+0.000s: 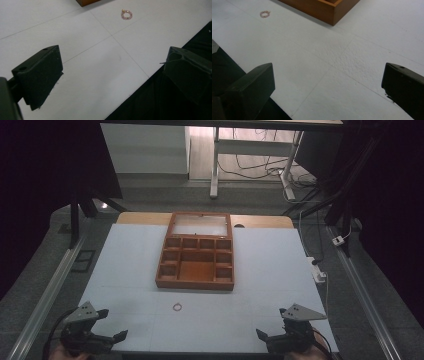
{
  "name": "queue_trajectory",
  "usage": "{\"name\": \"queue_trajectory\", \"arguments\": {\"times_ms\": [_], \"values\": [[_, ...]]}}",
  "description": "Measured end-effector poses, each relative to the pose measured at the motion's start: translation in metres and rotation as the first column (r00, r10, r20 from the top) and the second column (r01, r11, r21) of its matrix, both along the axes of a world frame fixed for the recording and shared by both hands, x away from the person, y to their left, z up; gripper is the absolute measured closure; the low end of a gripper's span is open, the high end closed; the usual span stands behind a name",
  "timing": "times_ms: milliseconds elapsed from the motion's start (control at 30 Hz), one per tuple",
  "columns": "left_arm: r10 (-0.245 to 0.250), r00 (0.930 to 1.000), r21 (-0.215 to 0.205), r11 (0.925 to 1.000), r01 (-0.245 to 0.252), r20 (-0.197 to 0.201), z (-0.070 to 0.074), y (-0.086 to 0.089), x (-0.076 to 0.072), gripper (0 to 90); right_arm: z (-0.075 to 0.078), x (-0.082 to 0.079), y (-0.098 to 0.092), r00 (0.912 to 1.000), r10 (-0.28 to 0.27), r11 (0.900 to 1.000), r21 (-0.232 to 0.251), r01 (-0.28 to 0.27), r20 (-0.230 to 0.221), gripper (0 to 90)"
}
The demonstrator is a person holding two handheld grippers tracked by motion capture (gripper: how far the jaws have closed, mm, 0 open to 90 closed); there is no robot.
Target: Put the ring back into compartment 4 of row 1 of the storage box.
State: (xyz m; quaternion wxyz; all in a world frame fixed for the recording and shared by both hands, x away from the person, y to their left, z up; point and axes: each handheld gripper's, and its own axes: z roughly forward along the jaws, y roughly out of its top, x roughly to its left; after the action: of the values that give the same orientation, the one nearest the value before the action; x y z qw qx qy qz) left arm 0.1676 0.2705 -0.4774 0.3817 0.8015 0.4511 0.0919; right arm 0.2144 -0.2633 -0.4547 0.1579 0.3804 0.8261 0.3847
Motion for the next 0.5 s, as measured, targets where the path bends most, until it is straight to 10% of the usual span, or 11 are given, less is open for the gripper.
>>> {"name": "queue_trajectory", "arguments": {"times_ms": [500], "values": [[0.008,1.0000,-0.004,1.0000,-0.008,-0.003,0.000,0.001,0.000,2.4,0.004,0.007,0.019,0.9934,0.114,0.993,0.020,-0.114,-0.001,0.0]]}}
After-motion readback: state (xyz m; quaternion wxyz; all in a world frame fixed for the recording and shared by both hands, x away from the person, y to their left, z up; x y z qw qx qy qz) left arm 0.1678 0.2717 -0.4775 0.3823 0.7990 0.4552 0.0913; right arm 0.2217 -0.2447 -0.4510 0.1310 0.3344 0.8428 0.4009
